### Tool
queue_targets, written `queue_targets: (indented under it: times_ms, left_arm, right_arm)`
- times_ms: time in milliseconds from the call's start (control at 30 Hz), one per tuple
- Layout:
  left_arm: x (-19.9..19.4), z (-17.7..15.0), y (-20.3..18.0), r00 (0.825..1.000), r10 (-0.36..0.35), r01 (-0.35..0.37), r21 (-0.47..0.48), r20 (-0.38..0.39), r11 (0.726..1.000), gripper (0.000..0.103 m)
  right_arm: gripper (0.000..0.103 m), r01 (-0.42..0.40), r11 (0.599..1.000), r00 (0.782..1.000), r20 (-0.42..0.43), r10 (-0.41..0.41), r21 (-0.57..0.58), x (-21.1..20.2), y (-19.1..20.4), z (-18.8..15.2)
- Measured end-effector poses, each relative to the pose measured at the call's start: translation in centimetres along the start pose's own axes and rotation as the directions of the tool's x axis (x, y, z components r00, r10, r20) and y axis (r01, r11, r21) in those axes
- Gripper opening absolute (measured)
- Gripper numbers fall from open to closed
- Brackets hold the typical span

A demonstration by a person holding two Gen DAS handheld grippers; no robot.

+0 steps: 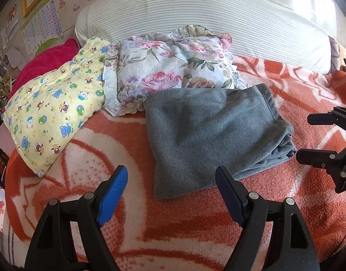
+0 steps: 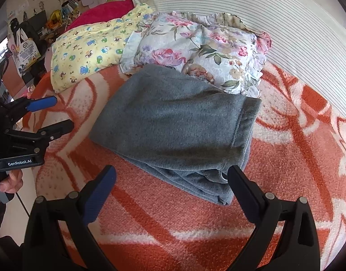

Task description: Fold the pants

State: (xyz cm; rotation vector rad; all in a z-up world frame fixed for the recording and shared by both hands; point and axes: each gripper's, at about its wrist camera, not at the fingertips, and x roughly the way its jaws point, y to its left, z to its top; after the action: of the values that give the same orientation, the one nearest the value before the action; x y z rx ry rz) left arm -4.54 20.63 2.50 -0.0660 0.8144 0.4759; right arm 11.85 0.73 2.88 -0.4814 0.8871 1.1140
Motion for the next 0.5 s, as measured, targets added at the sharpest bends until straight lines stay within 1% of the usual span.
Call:
queue_targets:
  times_ms: [500]
  left_arm:
    - [2.6,-0.1,0.0,0.999,-0.029,0.028,-0.015,-0.044,0.999,0.08]
  right_arm:
    - [0.099,-0.018,1.0,0.999,-0.027,0.019,0.026,1.9,-0.9,-0.1]
